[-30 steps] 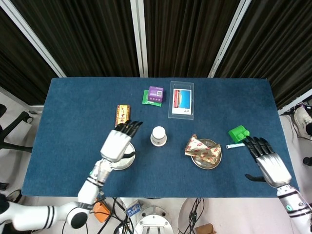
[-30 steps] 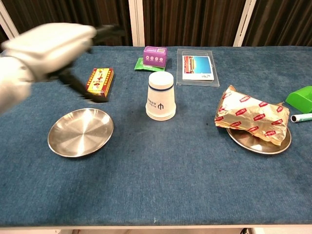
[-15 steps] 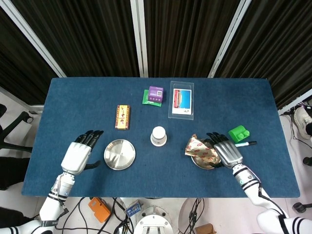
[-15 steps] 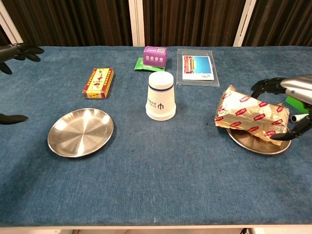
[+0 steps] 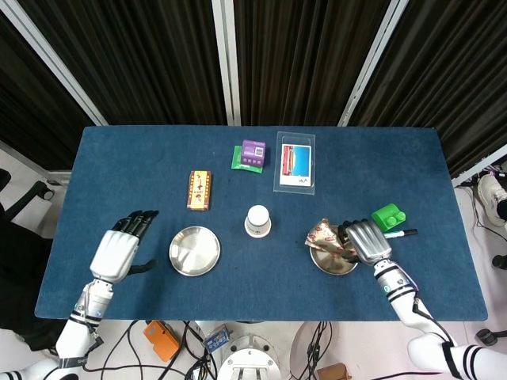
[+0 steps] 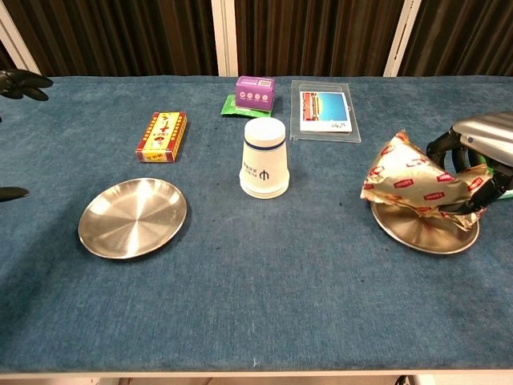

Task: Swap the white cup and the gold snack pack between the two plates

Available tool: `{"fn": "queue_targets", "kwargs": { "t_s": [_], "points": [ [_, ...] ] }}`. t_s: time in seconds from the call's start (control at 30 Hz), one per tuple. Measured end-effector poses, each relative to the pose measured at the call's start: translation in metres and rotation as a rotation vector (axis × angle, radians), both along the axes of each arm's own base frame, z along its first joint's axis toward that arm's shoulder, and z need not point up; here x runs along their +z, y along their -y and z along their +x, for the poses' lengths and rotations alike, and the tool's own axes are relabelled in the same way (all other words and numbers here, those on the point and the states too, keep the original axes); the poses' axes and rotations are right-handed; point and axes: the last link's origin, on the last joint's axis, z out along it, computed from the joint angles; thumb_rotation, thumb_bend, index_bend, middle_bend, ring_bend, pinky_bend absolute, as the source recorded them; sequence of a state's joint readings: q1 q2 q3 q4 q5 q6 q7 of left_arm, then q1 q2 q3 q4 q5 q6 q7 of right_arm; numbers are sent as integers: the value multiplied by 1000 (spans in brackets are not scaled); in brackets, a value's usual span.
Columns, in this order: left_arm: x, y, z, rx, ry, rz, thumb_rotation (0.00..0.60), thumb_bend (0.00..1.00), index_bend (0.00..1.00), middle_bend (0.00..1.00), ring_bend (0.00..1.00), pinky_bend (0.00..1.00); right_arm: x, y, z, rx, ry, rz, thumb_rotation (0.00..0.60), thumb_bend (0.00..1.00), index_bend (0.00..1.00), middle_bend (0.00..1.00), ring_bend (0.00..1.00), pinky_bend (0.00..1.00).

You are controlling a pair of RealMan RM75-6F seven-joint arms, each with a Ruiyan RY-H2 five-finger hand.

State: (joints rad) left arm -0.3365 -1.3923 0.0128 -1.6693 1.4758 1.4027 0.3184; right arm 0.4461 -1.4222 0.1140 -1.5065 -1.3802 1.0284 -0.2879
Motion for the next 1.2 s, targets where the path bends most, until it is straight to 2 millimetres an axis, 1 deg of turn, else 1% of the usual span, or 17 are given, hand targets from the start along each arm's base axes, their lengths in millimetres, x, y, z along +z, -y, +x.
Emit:
{"fn": "queue_targets", "kwargs": {
  "t_s": [0.2, 0.37, 0.43, 0.5, 0.6, 0.7, 0.73, 0.83, 0.9, 0.93, 0.97, 1.0, 1.03, 1.1, 1.13, 1.17, 1.2],
  "points": [
    [8, 1, -3, 0, 11, 21, 600, 94, 82, 129, 139, 276, 15, -10, 20, 99, 73, -42, 600, 444, 826, 598, 626, 604],
    [17, 3, -6, 0, 24, 45, 600, 94, 82, 129, 139, 276, 22, -35, 52, 246, 134, -18, 600, 444, 825, 598, 626, 604],
    [19, 3, -8, 6, 28, 50, 600, 94, 82, 129, 139, 276, 20, -44, 66, 292, 146, 5, 600, 445, 823, 598, 627, 604],
    [21, 3, -11, 15, 27, 52, 600, 94, 82, 129, 140, 276, 16, -48, 75, 321, 133, 20, 600, 445, 811, 598, 627, 604],
    [23, 4, -14, 23, 23, 54, 600, 94, 82, 129, 139, 276, 0, -50, 89, 355, 95, 53, 600, 444, 762, 598, 626, 604],
    [25, 4, -16, 30, 18, 59, 600, 94, 82, 129, 140, 276, -24, -50, 104, 356, 86, 106, 600, 445, 683, 590, 606, 598],
    [25, 4, -17, 33, 19, 60, 600, 94, 82, 129, 140, 276, -35, -50, 110, 352, 88, 131, 600, 444, 637, 572, 586, 588],
    [27, 4, -19, 42, 22, 61, 600, 94, 82, 129, 139, 276, -59, -49, 123, 342, 86, 196, 600, 444, 528, 492, 524, 568],
    [26, 3, -20, 45, 23, 56, 600, 94, 82, 129, 139, 276, -69, -47, 127, 341, 75, 216, 600, 444, 466, 443, 476, 554],
    [26, 3, -20, 46, 22, 53, 600, 95, 82, 129, 140, 276, -74, -45, 128, 341, 64, 224, 600, 444, 404, 407, 439, 533],
    [26, 3, -21, 46, 21, 50, 600, 95, 82, 129, 140, 276, -76, -45, 127, 336, 58, 231, 600, 444, 314, 359, 394, 502],
    [26, 3, -21, 47, 19, 47, 600, 94, 82, 129, 140, 276, -77, -45, 127, 331, 52, 239, 600, 444, 273, 335, 374, 486],
    [25, 3, -21, 46, 18, 46, 600, 94, 82, 129, 140, 276, -78, -45, 126, 324, 44, 250, 600, 440, 193, 284, 333, 451],
    [26, 3, -21, 45, 20, 46, 600, 94, 82, 129, 140, 276, -78, -45, 124, 312, 29, 266, 600, 388, 66, 192, 245, 385],
    [26, 3, -21, 45, 22, 46, 600, 94, 82, 129, 140, 276, -77, -45, 122, 303, 19, 276, 600, 338, 24, 149, 205, 357],
    [26, 4, -21, 44, 23, 47, 600, 94, 82, 129, 140, 276, -75, -45, 122, 296, 16, 283, 600, 292, 3, 115, 176, 340],
    [27, 4, -21, 43, 25, 48, 600, 94, 82, 129, 139, 276, -72, -45, 121, 291, 15, 288, 600, 267, 0, 96, 159, 332]
  ]
}}
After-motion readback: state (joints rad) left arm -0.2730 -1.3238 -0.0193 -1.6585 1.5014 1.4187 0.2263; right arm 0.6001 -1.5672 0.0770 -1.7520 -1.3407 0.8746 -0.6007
